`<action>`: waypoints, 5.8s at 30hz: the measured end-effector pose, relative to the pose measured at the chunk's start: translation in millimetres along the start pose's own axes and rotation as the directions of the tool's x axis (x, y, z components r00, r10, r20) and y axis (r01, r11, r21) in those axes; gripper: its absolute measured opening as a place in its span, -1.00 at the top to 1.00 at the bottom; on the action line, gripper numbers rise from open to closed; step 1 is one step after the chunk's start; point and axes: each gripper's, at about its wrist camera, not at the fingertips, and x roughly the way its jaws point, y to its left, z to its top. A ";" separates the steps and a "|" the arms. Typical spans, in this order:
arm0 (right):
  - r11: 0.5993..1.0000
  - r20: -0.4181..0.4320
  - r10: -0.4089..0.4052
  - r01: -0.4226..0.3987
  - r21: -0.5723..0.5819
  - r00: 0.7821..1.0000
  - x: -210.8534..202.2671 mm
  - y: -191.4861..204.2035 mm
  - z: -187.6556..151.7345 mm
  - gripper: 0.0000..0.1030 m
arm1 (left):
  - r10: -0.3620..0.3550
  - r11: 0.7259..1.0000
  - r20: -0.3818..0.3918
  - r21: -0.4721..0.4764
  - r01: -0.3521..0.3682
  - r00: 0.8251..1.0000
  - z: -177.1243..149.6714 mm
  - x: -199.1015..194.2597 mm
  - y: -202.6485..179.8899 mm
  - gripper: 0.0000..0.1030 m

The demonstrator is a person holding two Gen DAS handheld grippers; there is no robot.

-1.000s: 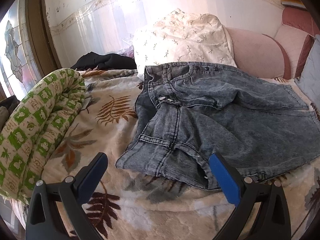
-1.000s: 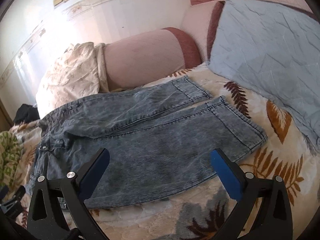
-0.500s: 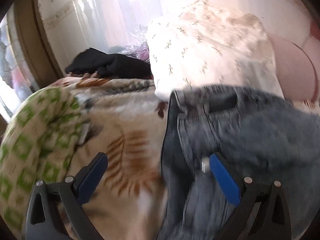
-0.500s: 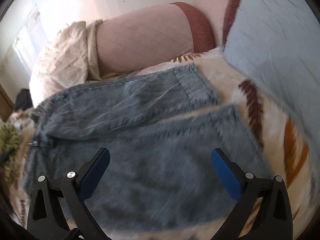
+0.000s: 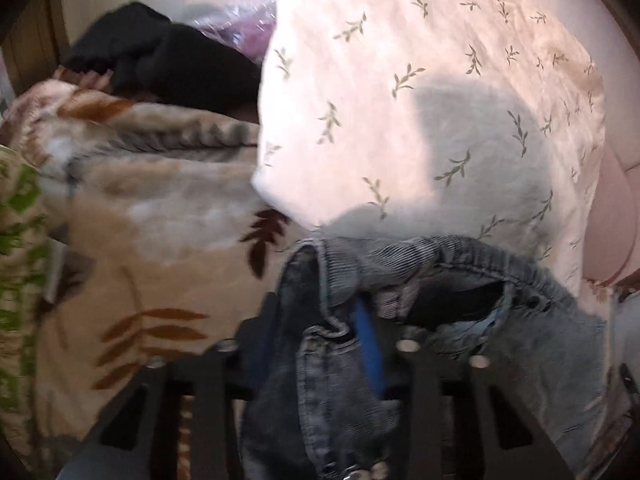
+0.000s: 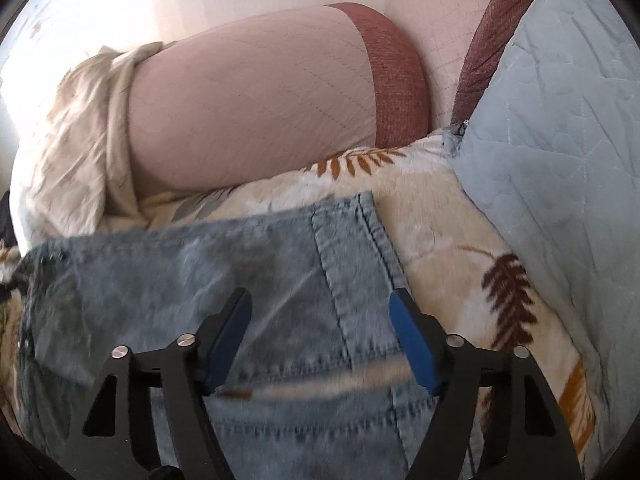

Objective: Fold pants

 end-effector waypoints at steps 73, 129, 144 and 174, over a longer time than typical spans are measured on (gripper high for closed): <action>0.973 -0.024 0.044 -0.038 0.228 0.999 -151.0 -119.6 -151.9 -0.03 | -0.010 1.000 0.164 0.018 0.008 0.986 -229.7 -198.8 116.8 0.89; 1.000 -0.195 -0.004 0.008 0.024 0.981 -75.8 -23.9 -158.9 0.34 | -0.199 0.887 0.161 0.448 0.108 0.967 -271.6 -116.8 -86.1 0.79; 0.986 -0.258 -0.133 0.101 -0.132 0.957 -86.6 -9.9 -194.7 0.38 | -0.110 0.870 0.023 0.486 0.085 0.994 -281.5 -89.8 -75.4 0.76; 0.741 -0.460 0.507 -0.641 -0.199 0.729 15.0 260.2 -94.3 0.05 | -0.190 0.914 -0.009 0.365 0.180 0.982 -256.9 -96.6 -52.6 0.77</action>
